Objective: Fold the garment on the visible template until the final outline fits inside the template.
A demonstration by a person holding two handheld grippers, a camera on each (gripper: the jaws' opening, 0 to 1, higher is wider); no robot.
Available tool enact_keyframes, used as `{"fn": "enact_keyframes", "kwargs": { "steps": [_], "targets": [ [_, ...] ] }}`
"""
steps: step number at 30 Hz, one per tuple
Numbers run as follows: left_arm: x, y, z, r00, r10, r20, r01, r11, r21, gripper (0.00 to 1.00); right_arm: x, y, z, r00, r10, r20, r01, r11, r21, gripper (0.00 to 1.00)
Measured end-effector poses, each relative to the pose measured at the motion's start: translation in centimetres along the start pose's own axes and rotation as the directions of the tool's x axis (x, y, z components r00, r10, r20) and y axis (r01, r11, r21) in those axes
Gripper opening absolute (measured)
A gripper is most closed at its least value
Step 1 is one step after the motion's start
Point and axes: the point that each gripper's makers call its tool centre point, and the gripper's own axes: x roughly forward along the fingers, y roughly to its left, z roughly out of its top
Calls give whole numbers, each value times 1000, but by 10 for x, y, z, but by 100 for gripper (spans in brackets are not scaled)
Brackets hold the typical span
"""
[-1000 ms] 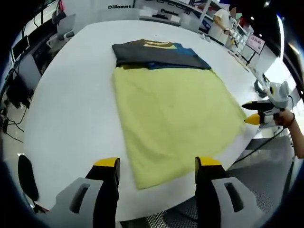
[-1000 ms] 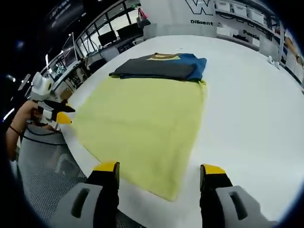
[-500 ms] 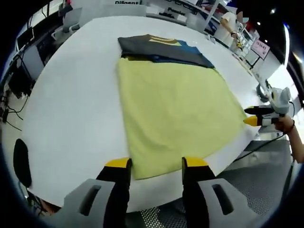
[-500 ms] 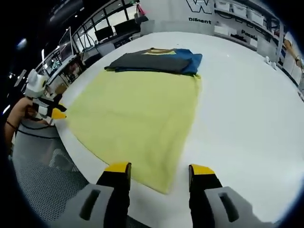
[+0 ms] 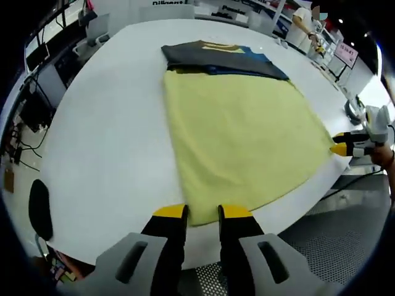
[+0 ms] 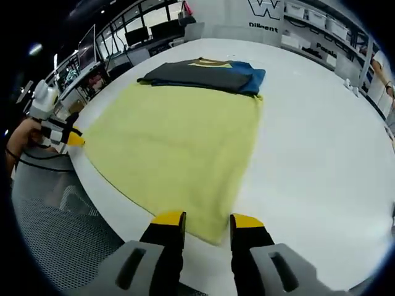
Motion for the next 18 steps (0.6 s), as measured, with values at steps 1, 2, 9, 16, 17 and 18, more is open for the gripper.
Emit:
{"fn": "enact_keyframes", "kwargs": {
  "steps": [1, 2, 9, 16, 17, 18],
  "targets": [
    [0, 1, 0, 1000, 4, -1, -4, 1000, 5, 15, 0, -1, -1, 1000, -1, -3, 1, 1000, 2, 18],
    [0, 1, 0, 1000, 9, -3, -9, 1000, 9, 15, 1, -1, -2, 1000, -2, -7, 2, 1000, 4, 16],
    [0, 7, 0, 999, 32, -5, -32, 999, -37, 9, -1, -7, -2, 1000, -25, 2, 25, 1000, -11, 3],
    [1, 2, -1, 1000, -5, -1, 5, 997, -73, 2, -2, -6, 0, 1000, -16, 12, 16, 1000, 3, 0],
    [1, 1, -2, 1000, -9, -2, 9, 996, -85, 2, -2, -6, 0, 1000, -16, 12, 16, 1000, 3, 0],
    [1, 3, -2, 1000, -4, 0, 4, 997, -83, 2, -2, -5, 0, 1000, -16, 12, 16, 1000, -3, 0]
  ]
}}
